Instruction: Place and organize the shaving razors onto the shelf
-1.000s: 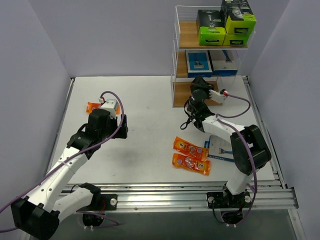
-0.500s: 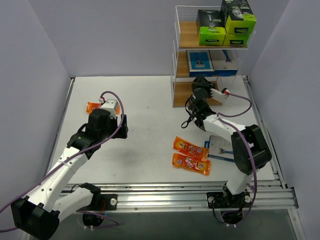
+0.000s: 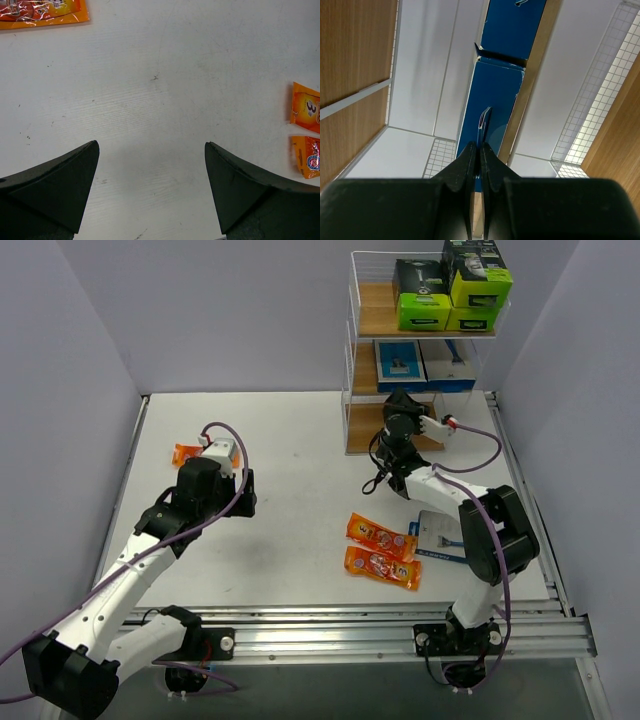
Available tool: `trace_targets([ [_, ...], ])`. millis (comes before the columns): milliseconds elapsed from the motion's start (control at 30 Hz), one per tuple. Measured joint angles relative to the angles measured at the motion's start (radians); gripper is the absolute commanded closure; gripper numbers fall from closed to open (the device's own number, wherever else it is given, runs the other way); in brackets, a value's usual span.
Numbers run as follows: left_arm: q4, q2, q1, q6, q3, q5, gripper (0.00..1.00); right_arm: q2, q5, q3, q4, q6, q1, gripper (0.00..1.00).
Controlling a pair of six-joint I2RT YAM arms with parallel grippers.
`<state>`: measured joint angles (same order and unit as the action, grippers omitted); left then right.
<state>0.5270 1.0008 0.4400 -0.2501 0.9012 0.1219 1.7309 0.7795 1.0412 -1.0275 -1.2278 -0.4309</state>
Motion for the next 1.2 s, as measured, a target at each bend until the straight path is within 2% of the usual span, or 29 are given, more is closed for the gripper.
trace_targets([
  [367,0.000,0.003,0.000,0.000,0.000,0.000,0.04,0.011,-0.013,0.010,-0.002,-0.003,0.007,1.00],
  [667,0.000,0.003,0.004,0.000,0.000,0.000,0.04,0.018,-0.023,0.012,-0.008,-0.008,0.013,0.90],
  [833,0.000,0.003,0.004,0.000,0.000,0.000,0.04,0.018,-0.025,0.012,-0.008,-0.008,0.013,0.89],
  [967,0.000,0.003,0.004,0.000,0.000,0.000,0.04,0.018,-0.026,0.012,-0.008,-0.007,0.016,0.84],
  [1200,0.000,0.003,0.004,0.000,0.000,0.000,0.04,0.018,-0.032,0.012,-0.009,0.005,0.024,0.69],
])
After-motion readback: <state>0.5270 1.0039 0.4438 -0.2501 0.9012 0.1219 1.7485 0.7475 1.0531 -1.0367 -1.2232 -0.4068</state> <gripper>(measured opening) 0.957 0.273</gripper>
